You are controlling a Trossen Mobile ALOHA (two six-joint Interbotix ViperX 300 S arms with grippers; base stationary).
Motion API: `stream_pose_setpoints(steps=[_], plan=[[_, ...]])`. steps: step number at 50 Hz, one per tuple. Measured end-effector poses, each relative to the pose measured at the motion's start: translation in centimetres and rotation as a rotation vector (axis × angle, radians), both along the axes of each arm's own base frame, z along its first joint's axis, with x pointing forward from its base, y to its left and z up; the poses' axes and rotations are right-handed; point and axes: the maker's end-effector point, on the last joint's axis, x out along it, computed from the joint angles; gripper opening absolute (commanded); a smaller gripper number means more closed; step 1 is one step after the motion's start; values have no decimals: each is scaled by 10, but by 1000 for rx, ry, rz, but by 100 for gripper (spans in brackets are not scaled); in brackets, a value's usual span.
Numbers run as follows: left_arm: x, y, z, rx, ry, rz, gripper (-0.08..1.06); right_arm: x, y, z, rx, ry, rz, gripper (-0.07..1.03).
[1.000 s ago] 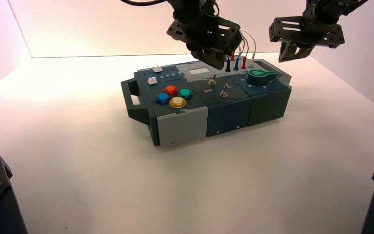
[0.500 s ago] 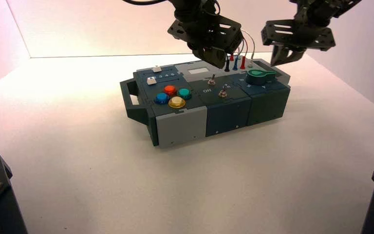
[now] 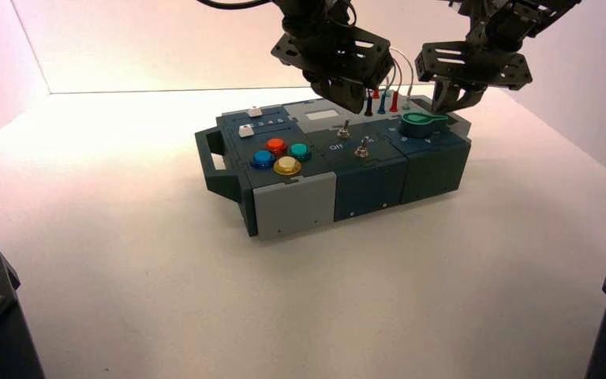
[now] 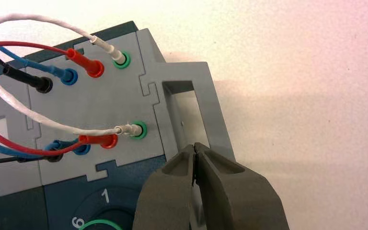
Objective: Flip the top switch off with the left gripper.
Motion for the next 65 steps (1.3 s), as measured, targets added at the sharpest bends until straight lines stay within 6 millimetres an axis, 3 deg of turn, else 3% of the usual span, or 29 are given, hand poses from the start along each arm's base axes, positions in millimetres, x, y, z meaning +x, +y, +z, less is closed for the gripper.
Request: stream_pose_setpoints(steps=[16,25,43,65], plan=[[-1,0,-2,6,6,-3,-3,0,-3,-2,-3,5,-4,-2],[1,-2,-14,24,24,-2,-3,0,-3,-2,-4,5,-4,-2],[9,-11,-12,22,10,-16,-3,0,-4,-2,-4,8,-3,-2],[16,4,-18,36,18,13,-3,0,-4,-2,-4,8,-3,-2]])
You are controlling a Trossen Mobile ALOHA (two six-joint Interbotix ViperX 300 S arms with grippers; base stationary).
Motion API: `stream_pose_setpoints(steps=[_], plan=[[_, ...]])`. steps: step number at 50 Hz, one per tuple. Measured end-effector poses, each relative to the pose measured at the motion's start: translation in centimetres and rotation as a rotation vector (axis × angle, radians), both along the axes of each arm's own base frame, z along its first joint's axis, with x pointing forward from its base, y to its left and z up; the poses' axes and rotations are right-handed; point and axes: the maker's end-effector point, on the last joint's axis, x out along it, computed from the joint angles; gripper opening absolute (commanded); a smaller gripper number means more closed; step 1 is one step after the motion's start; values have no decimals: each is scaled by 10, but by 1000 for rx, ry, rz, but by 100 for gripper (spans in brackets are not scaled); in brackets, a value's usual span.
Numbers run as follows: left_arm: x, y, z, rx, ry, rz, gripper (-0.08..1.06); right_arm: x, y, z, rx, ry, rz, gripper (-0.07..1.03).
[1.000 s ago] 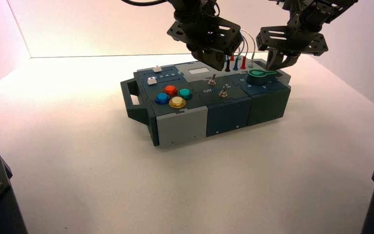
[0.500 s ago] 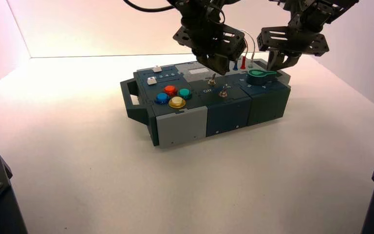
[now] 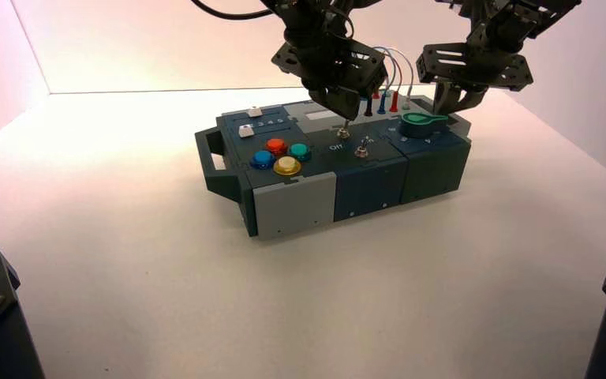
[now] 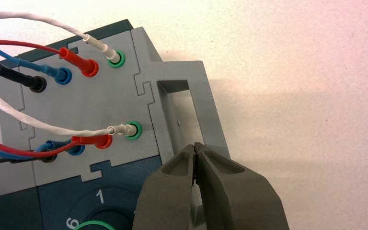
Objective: Flip the top switch off with the left gripper.
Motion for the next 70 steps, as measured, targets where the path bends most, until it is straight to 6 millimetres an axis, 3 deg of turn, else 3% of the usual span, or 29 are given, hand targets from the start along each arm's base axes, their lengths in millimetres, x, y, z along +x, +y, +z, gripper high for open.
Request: stream_pose_setpoints(steps=[27,34,39,51,70], plan=[[-1,3,0,-1,6,10,-3,-1,1,-2,0,7,2,-2],[-6,12,2,3,8,14,-3,-1,0,-3,0,9,1,-2],[-17,26,-11,32,44,24,-3,0,0,-2,0,7,1,-2],[-15,32,-10,29,41,40,-3,-1,0,-4,1,16,1,-2],[2,15,11,-12,7,38,-3,1,1,-5,3,21,4,-2]])
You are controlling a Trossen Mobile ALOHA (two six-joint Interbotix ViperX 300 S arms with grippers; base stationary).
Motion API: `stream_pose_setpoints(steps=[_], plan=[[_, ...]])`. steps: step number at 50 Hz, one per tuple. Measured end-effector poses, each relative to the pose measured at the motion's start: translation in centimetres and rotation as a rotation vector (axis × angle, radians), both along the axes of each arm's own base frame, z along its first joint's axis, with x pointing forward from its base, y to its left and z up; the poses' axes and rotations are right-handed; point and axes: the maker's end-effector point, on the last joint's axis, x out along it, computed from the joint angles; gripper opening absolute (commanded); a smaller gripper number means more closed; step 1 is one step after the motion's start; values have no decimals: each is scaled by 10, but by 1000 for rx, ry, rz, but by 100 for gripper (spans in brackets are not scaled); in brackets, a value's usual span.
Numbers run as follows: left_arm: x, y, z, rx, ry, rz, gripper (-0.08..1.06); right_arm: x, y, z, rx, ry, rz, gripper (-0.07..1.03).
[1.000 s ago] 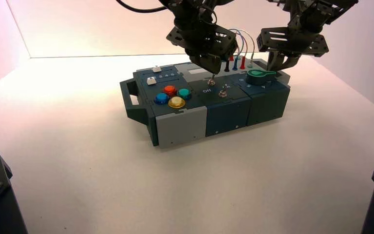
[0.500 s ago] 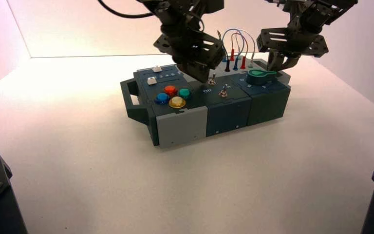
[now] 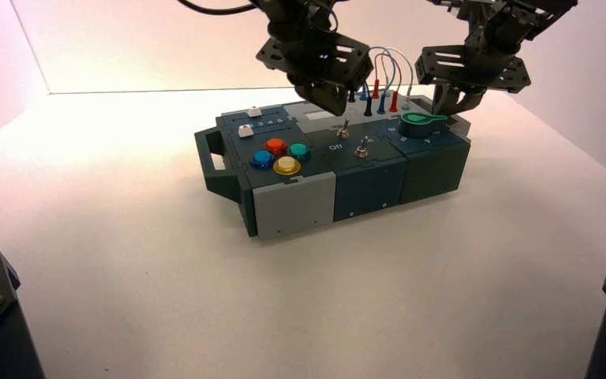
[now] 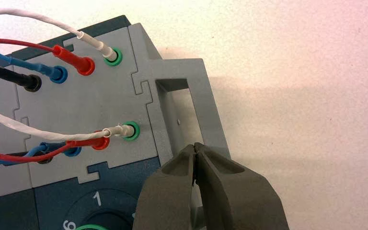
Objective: Flip the top switch off with the left gripper.
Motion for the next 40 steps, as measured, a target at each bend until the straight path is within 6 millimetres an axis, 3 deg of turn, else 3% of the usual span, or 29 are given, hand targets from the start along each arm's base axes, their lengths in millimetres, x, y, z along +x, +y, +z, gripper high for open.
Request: stream_pose_setpoints(steps=[26,40], plan=[[-13,-21,-1,6,15,-54,-3,1,0,-1,0,1,-1,-2],[-16,-20,-13,27,37,-58,-3,1,0,-1,2,6,-2,-2]])
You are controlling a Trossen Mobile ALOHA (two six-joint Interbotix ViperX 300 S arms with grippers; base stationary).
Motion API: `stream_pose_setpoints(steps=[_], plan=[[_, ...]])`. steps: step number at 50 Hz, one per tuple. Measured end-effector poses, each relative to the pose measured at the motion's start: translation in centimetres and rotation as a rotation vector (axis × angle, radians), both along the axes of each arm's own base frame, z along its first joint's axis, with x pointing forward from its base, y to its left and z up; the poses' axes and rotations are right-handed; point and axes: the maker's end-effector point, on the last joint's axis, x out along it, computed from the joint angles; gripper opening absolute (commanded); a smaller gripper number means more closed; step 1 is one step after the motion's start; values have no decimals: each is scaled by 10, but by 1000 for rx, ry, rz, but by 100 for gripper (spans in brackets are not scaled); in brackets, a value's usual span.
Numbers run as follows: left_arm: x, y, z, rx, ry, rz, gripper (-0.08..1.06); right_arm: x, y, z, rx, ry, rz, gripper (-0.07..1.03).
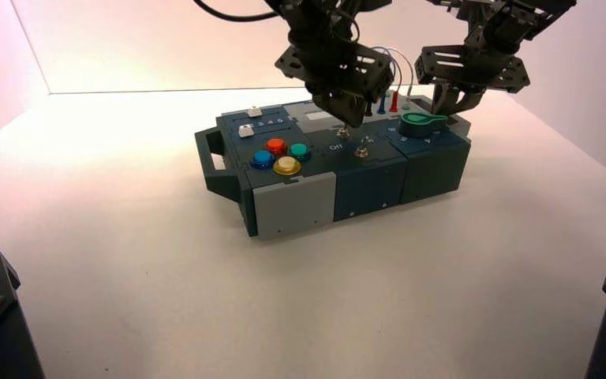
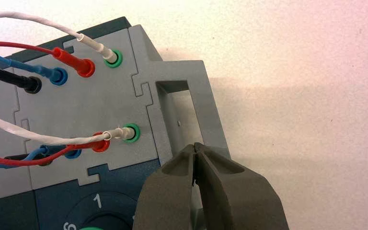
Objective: Flip the top switch off with the left gripper.
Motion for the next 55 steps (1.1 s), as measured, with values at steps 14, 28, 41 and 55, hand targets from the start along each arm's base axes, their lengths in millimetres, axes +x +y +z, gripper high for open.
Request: stream_pose_setpoints(steps=[14,28,41,55], plan=[[6,-4,1,-7,-3,6,-3,1,1,0,1,3,1,-2],[6,-3,1,-7,-2,9,-3,2,1,-1,3,8,3,-2],[9,-2,2,-9,-4,14,-3,2,2,-1,4,8,4,-2],[24,-2,10,-27,-23,34,-3,2,2,-2,4,11,5,-2]])
